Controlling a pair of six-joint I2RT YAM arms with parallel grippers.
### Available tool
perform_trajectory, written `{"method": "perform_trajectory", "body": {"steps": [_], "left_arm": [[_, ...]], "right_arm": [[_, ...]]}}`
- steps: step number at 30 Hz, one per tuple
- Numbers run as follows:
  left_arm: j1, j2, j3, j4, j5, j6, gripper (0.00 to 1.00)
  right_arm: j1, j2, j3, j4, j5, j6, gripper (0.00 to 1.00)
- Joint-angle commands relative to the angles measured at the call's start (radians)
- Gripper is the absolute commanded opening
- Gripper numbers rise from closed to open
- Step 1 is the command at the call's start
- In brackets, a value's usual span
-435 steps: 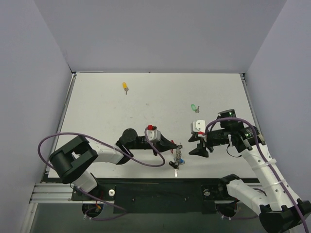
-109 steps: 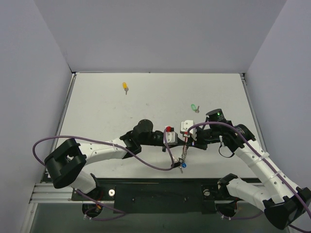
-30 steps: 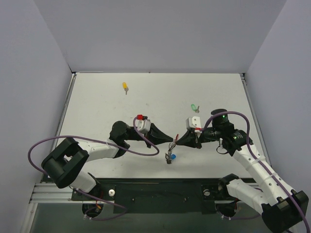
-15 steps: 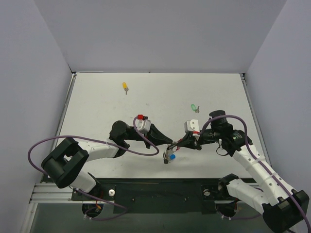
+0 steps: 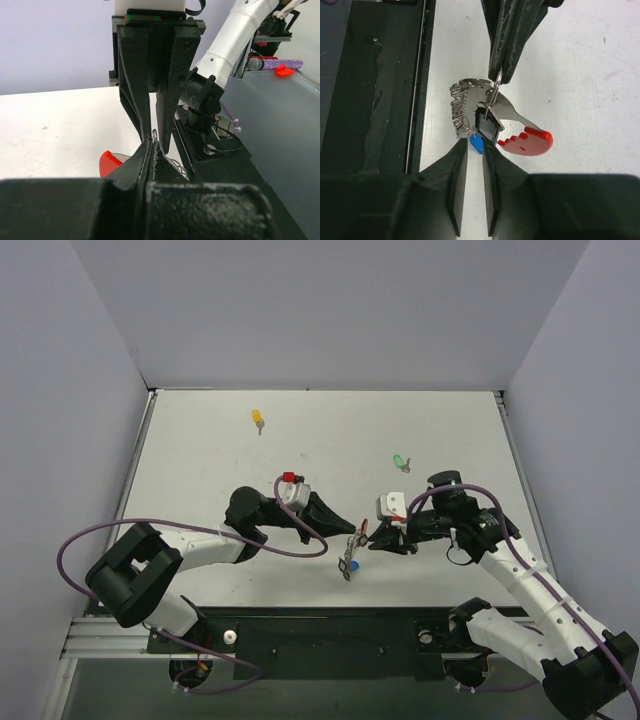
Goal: Put the keys on the keyring
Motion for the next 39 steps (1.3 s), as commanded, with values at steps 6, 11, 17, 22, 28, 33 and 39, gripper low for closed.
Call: {"method": "perform_trajectory", "body": {"steps": [6,11,17,22,28,33,39], "left_arm": [[0.003,-0.070,-0.008,-0.023,-0.127,0.097,0.00],[-0.002,-0.066,-0.014,0.018,-0.124,0.069,0.00],[-0.006,-0.056,-0.020,0.058,-0.119,0.042,0.00],[-0.003,-0.058,-0.023,0.064,-0.121,0.045,0.00],[-0.003,-0.059,-0.022,0.063,-0.124,0.045,0.00],[-0.003,-0.052,-0.017,0.079,-0.122,0.032,0.00],[-0.002,-0.029,-0.015,0.139,-0.127,-0.014,0.00]], "right_arm": [[-0.042,-0.052,0.059,0.064,-0.067,0.188,0.30],[-0.014,-0.042,0.005,0.336,-0.047,0.377,0.36],[0.000,-0.023,0.004,0.378,-0.009,0.406,0.32],[0.000,-0.022,0.019,0.268,-0.029,0.327,0.21],[0.000,-0.019,0.027,0.188,-0.026,0.236,0.14],[0.010,-0.014,0.024,0.211,-0.029,0.230,0.04],[0.023,-0.010,0.004,0.246,-0.011,0.248,0.00]]}}
